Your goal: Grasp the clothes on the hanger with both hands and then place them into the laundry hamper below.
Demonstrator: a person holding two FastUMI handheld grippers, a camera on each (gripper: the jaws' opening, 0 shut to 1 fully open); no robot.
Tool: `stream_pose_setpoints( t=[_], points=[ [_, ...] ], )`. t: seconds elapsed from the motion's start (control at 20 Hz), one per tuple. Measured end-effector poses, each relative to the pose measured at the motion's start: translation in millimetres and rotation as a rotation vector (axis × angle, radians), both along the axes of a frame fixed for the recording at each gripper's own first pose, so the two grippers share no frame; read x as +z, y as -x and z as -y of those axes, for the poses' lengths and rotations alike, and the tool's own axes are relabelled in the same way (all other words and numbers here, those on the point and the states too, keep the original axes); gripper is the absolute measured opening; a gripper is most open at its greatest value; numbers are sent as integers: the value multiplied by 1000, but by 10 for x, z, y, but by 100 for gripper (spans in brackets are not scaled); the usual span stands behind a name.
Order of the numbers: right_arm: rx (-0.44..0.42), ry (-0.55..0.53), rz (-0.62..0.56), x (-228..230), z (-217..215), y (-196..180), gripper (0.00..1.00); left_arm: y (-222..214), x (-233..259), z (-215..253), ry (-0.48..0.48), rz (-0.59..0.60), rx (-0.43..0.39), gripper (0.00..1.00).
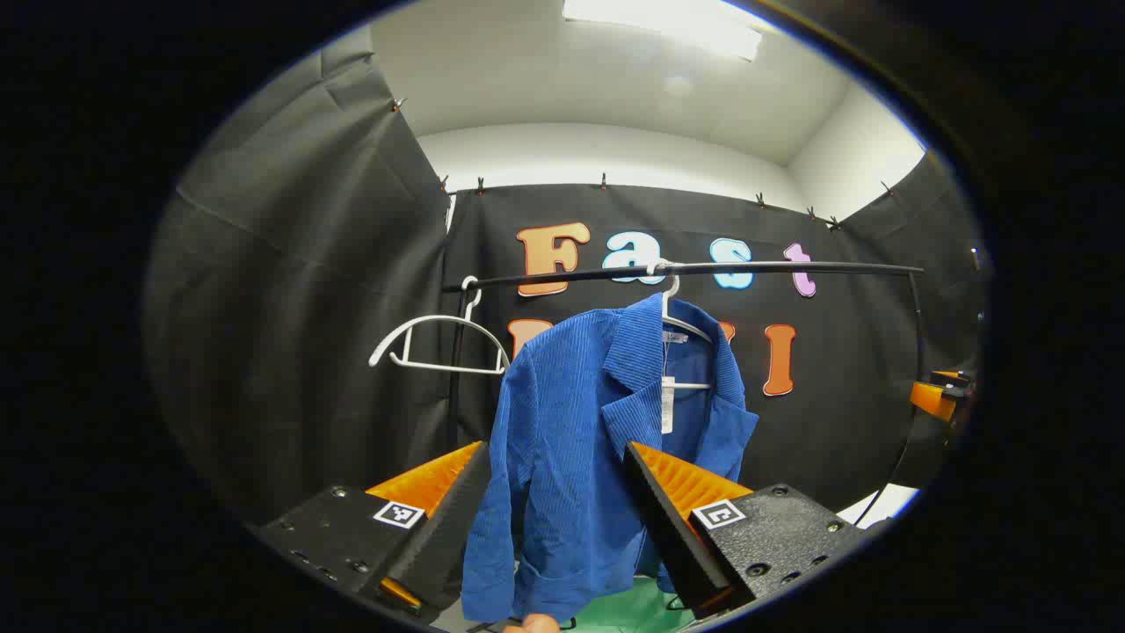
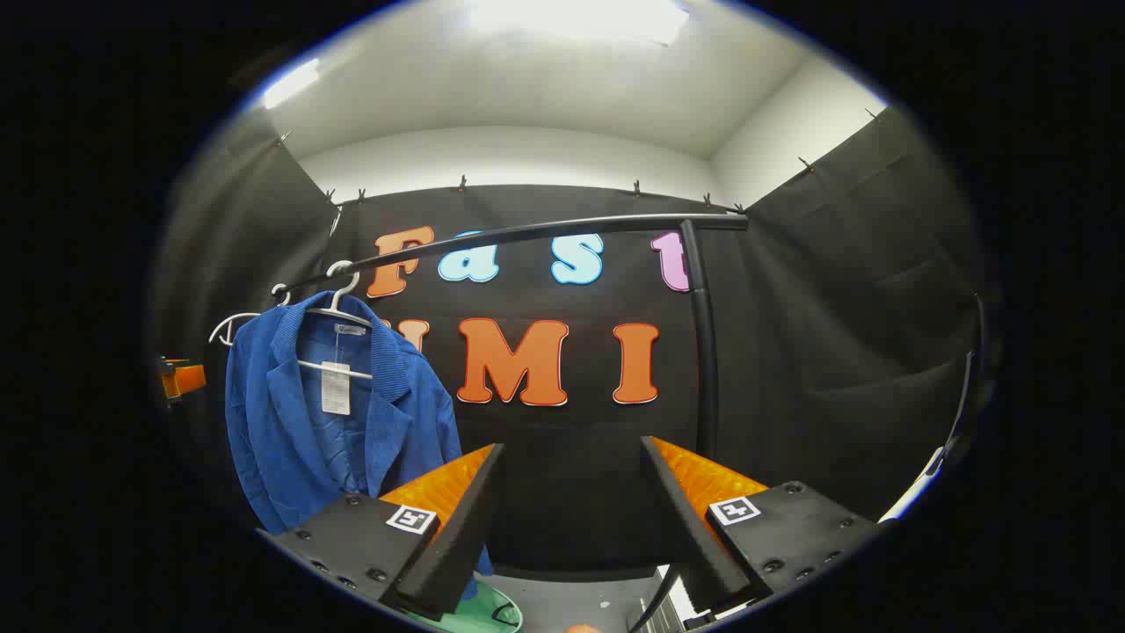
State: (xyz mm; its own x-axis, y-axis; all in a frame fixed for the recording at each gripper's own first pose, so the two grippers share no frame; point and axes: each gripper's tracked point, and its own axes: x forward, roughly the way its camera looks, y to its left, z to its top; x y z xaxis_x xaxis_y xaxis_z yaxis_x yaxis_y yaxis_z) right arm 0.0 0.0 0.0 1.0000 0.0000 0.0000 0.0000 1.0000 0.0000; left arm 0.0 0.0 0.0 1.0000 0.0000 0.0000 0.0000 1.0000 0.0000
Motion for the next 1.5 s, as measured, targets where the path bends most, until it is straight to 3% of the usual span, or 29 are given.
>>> stream_pose_setpoints(
  t=[0.4, 1.0, 1.5],
  points=[
    [27, -4, -4, -25, -103, -10, 97, 36, 62, 100, 1, 5, -42, 93],
    [24, -18, -6, -78, -69, -12, 97, 27, -58, 122, 15, -32, -41, 93],
    [105, -75, -55, -338, -367, -137, 97, 43, -158, 198, 15, -73, -43, 96]
  ],
)
